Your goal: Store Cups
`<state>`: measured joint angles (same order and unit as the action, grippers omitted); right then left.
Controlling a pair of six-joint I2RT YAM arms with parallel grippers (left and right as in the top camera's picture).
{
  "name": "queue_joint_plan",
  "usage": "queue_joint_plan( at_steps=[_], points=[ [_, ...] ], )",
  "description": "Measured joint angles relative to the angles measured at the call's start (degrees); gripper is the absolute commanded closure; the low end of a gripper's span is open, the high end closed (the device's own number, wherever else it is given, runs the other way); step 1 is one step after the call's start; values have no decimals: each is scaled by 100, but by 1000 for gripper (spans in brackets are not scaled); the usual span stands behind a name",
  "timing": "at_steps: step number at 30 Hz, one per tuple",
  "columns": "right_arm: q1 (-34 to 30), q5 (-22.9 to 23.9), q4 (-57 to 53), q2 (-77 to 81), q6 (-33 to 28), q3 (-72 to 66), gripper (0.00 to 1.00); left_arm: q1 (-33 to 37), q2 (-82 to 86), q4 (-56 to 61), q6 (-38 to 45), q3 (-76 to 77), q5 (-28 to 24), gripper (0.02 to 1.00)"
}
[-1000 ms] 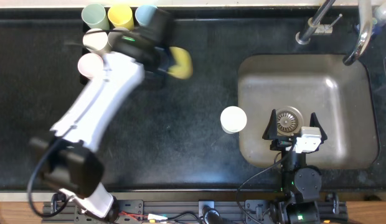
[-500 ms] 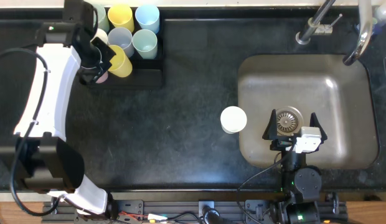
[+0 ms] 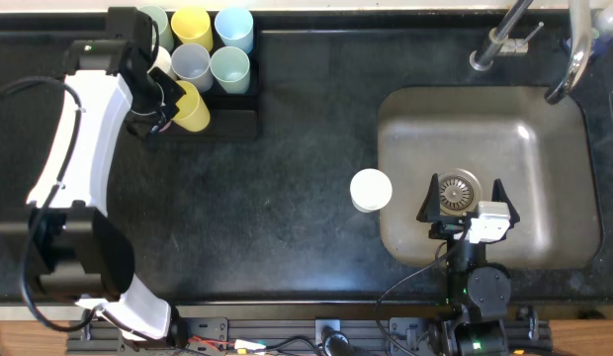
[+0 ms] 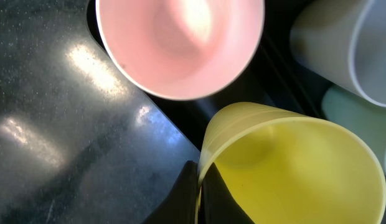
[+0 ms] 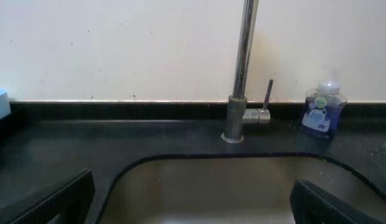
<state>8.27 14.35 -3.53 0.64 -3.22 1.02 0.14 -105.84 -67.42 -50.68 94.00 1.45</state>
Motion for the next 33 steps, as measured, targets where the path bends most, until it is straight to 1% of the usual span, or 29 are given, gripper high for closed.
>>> queue_joint_plan(
  at_steps=[25,31,33],
  points=[
    [0,0,-4,0,-2,0,3,-15,-492,317,-92,0,435,982],
    [0,2,-2,0,-4,0,3,-229,-597,450,-138,0,483,976],
    [0,2,-2,-2,-2,0,5,-350,-627,503,-149,0,483,961]
  ],
)
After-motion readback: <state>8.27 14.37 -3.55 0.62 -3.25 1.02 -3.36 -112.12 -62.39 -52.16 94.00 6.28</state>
